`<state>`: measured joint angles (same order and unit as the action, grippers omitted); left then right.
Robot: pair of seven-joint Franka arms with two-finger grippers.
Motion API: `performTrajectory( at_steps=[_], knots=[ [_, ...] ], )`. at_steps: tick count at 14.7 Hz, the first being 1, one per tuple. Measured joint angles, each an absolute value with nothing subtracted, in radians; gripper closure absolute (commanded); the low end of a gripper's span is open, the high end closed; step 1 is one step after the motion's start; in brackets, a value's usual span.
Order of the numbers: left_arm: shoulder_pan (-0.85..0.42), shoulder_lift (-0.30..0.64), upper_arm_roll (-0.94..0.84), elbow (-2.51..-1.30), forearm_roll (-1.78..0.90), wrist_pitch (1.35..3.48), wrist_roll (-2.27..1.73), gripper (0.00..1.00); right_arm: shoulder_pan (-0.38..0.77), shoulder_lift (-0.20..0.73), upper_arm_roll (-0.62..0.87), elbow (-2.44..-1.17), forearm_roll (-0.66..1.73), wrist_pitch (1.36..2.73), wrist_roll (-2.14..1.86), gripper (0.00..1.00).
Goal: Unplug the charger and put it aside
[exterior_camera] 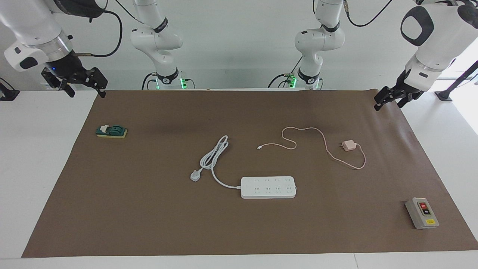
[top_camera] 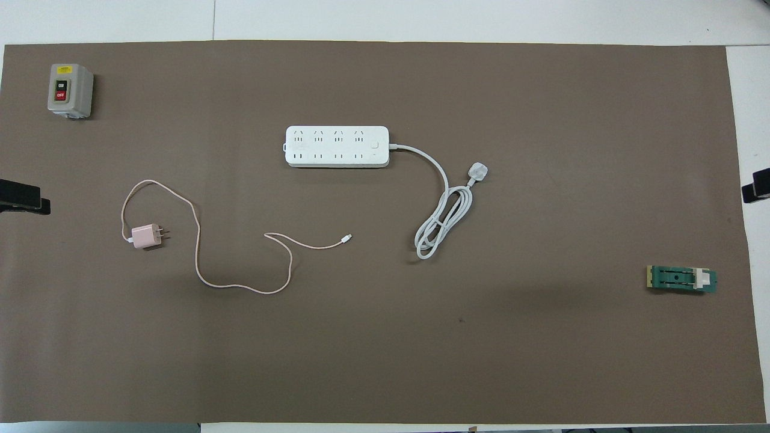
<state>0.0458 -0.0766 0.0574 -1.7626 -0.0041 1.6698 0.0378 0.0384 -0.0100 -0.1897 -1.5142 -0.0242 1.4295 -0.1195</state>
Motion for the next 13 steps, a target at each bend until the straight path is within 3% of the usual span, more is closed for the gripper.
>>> performTrajectory(
  at_steps=[3,13],
  knots=[
    [0.044,-0.073,0.044,-1.727,-0.005,1.646,0.025,0.0,0.02,-0.048,-0.16,-1.573,-0.041,1.438,-0.12,0.0],
    [-0.006,-0.04,0.031,-1.695,-0.025,1.586,0.021,0.0,-0.029,-0.048,-0.096,-1.584,-0.064,1.476,-0.115,0.0]
  ],
)
